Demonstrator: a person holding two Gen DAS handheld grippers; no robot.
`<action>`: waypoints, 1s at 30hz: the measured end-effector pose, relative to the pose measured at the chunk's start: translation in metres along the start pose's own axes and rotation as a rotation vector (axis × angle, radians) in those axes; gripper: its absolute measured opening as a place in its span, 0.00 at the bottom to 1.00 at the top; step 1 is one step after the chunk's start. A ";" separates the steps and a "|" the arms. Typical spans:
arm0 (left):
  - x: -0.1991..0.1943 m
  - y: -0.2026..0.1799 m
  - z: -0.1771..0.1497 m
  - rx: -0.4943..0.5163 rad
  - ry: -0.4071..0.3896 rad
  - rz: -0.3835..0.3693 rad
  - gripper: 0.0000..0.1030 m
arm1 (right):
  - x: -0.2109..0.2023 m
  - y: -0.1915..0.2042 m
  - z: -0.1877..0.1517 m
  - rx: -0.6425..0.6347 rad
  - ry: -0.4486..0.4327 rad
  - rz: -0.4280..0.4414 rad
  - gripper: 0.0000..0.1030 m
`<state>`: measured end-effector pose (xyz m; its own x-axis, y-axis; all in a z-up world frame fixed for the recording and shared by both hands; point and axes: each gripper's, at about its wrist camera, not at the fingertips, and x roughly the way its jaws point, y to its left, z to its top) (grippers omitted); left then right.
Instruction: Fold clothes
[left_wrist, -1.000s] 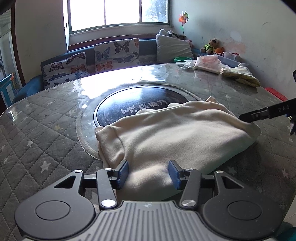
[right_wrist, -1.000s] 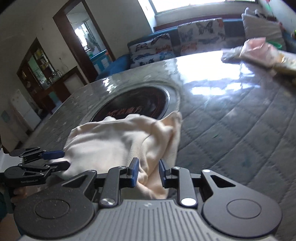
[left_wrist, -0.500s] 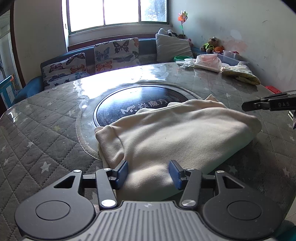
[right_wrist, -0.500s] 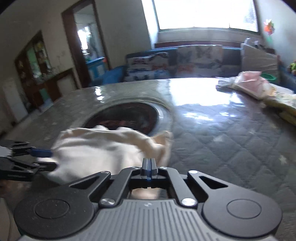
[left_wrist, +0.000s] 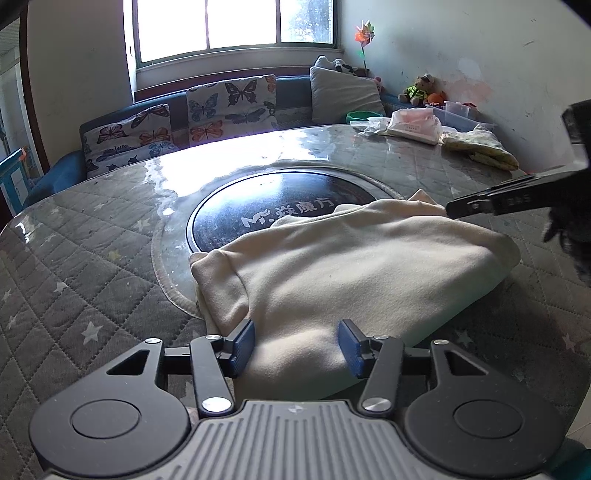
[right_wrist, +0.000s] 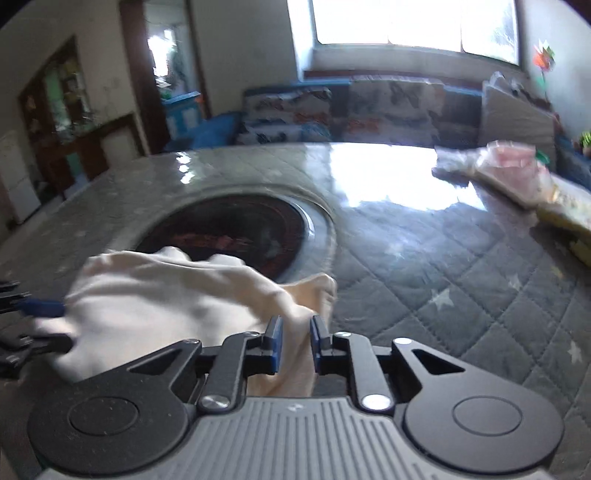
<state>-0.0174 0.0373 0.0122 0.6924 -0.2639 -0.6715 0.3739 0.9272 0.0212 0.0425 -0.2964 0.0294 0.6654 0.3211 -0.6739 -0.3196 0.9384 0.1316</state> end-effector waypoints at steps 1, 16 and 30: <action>0.000 0.000 0.000 -0.001 -0.001 -0.001 0.53 | 0.004 -0.001 -0.001 0.007 0.007 0.003 0.15; -0.004 0.008 0.006 -0.010 -0.003 -0.027 0.54 | 0.003 0.006 0.008 -0.076 -0.058 -0.076 0.11; 0.037 0.043 0.035 -0.110 0.045 -0.007 0.54 | 0.033 0.034 0.011 -0.104 0.010 0.006 0.25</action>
<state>0.0461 0.0582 0.0143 0.6604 -0.2604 -0.7043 0.3068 0.9497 -0.0634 0.0613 -0.2529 0.0194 0.6571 0.3245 -0.6804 -0.3919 0.9181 0.0595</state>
